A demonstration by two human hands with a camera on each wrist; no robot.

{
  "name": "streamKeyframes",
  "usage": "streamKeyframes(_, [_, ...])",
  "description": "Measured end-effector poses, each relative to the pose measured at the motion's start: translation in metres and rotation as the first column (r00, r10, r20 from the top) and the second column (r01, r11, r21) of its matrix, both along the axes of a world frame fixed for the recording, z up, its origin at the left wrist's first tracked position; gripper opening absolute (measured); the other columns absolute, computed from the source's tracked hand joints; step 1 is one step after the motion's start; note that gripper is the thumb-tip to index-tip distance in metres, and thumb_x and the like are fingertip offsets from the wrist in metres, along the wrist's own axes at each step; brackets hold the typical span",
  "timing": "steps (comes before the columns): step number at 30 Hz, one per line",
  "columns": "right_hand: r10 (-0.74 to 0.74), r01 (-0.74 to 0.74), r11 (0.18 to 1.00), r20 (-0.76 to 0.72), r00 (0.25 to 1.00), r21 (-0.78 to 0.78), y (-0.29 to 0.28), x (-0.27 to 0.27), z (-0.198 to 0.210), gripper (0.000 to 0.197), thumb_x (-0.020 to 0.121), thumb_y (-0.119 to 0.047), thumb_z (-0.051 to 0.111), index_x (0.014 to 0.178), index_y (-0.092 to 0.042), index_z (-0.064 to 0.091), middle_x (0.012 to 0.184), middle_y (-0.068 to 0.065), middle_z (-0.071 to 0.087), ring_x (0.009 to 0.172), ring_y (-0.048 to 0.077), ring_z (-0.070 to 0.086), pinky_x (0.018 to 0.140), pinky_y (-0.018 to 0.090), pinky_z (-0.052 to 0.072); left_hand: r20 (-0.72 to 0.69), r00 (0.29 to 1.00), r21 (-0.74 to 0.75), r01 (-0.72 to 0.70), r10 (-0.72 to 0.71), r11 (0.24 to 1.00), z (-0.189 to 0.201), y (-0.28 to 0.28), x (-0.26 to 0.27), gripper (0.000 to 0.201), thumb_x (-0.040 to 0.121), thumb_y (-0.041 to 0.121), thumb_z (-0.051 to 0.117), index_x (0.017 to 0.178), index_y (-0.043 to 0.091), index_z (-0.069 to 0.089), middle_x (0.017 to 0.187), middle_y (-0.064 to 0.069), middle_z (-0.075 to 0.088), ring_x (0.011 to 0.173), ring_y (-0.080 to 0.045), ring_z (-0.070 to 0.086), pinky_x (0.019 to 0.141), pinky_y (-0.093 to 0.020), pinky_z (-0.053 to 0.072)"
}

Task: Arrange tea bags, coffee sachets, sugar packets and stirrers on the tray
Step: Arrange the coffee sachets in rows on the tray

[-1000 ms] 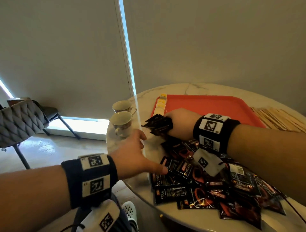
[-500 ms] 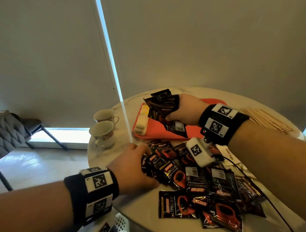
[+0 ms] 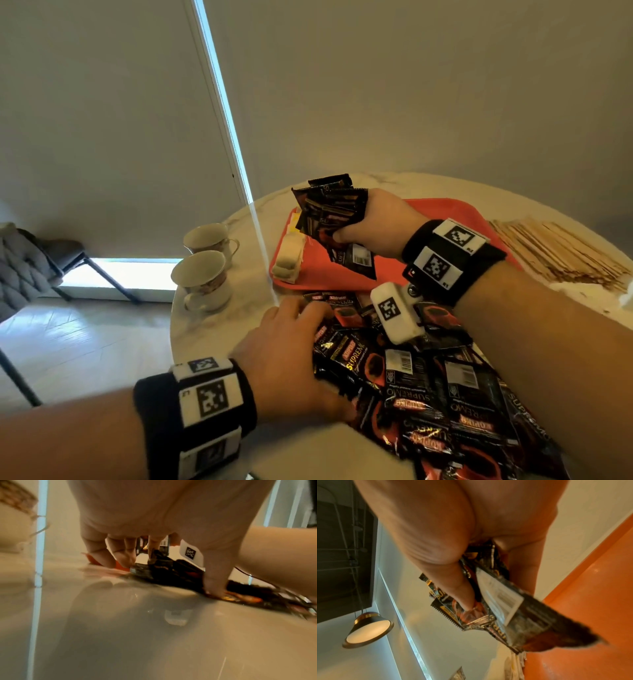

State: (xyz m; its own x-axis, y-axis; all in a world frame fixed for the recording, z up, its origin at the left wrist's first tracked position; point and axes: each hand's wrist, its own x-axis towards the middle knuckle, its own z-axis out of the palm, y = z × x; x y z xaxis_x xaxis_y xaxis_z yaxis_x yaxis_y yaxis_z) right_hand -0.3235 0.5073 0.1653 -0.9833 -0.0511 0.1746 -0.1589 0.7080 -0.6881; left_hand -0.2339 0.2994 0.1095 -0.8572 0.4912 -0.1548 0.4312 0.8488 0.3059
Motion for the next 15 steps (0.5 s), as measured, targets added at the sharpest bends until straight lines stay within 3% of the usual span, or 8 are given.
streamKeyframes(2, [0.005,-0.006,1.0,-0.012,1.0,-0.026,0.002,-0.003,-0.001,0.026,0.083,-0.018,0.078,0.107,-0.019,0.072,0.09,-0.007,0.073,0.081,0.007,0.068,0.061,0.015,0.049,0.031,0.999,0.038,-0.036,0.035,0.999,0.001,0.001,-0.01,0.102,0.05,0.077,0.078,0.139,0.049,0.037,0.14,0.019,0.036,0.127,-0.008,0.045,0.11,-0.033,0.049])
streamKeyframes(5, [-0.001,-0.001,0.999,-0.041,0.999,-0.051,0.006,-0.008,-0.001,0.026,0.083,-0.018,0.078,0.108,-0.021,0.072,0.088,-0.012,0.071,0.078,-0.001,0.065,0.06,0.012,0.047,0.057,0.996,0.103,-0.079,0.074,0.992,0.01,0.001,-0.025,0.1,0.045,0.079,0.073,0.135,0.046,0.045,0.137,0.019,0.041,0.12,-0.006,0.05,0.104,-0.032,0.051])
streamKeyframes(8, [-0.009,0.005,0.999,-0.078,0.997,-0.053,0.011,-0.012,0.002,0.024,0.083,-0.019,0.079,0.106,-0.019,0.071,0.09,-0.008,0.073,0.082,0.0,0.067,0.065,0.015,0.05,0.207,0.974,0.256,-0.149,0.097,0.955,0.031,0.004,-0.04,0.08,0.062,0.048,0.094,0.129,0.04,0.053,0.122,0.021,0.051,0.103,0.001,0.057,0.084,-0.02,0.052])
streamKeyframes(9, [-0.007,0.002,0.999,-0.104,0.995,-0.045,0.013,-0.013,0.005,0.021,0.083,-0.019,0.078,0.103,-0.02,0.071,0.087,-0.01,0.071,0.077,-0.007,0.065,0.062,0.011,0.047,0.258,0.961,0.301,-0.174,0.095,0.938,0.038,0.007,-0.048,0.072,0.067,0.038,0.094,0.127,0.037,0.055,0.117,0.019,0.056,0.099,-0.001,0.06,0.081,-0.02,0.052])
streamKeyframes(11, [-0.012,0.005,0.999,-0.165,0.986,-0.044,0.018,-0.015,0.01,0.019,0.085,-0.016,0.077,0.1,-0.025,0.069,0.081,-0.015,0.068,0.065,-0.015,0.06,0.055,0.004,0.041,0.309,0.943,0.416,-0.252,0.125,0.874,0.05,0.016,-0.067,0.057,0.071,0.034,0.089,0.12,0.033,0.061,0.114,0.01,0.065,0.096,-0.011,0.067,0.085,-0.03,0.057])
streamKeyframes(12, [-0.018,0.007,0.999,-0.197,0.98,-0.053,0.02,-0.017,0.011,0.022,0.085,-0.015,0.076,0.102,-0.026,0.069,0.081,-0.015,0.069,0.065,-0.012,0.061,0.054,0.004,0.041,0.348,0.924,0.501,-0.328,0.16,0.801,0.055,0.022,-0.077,0.048,0.073,0.038,0.082,0.117,0.029,0.064,0.115,0.004,0.069,0.096,-0.016,0.069,0.088,-0.036,0.059])
streamKeyframes(13, [-0.025,0.011,0.998,-0.23,0.973,-0.064,0.022,-0.019,0.013,0.025,0.086,-0.015,0.076,0.106,-0.028,0.07,0.083,-0.014,0.071,0.068,-0.006,0.063,0.055,0.006,0.042,0.438,0.882,0.593,-0.429,0.174,0.681,0.059,0.029,-0.088,0.041,0.079,0.039,0.073,0.115,0.021,0.067,0.116,-0.006,0.073,0.095,-0.022,0.071,0.091,-0.042,0.058])
streamKeyframes(15, [-0.027,0.008,0.998,-0.298,0.954,-0.064,0.025,-0.022,0.015,0.032,0.086,-0.014,0.076,0.113,-0.031,0.072,0.088,-0.016,0.071,0.078,0.0,0.065,0.062,0.006,0.044,0.665,0.746,0.675,-0.626,0.048,0.391,0.065,0.042,-0.109,0.045,0.097,0.046,0.055,0.117,0.007,0.066,0.121,-0.025,0.072,0.097,-0.036,0.075,0.096,-0.049,0.057])
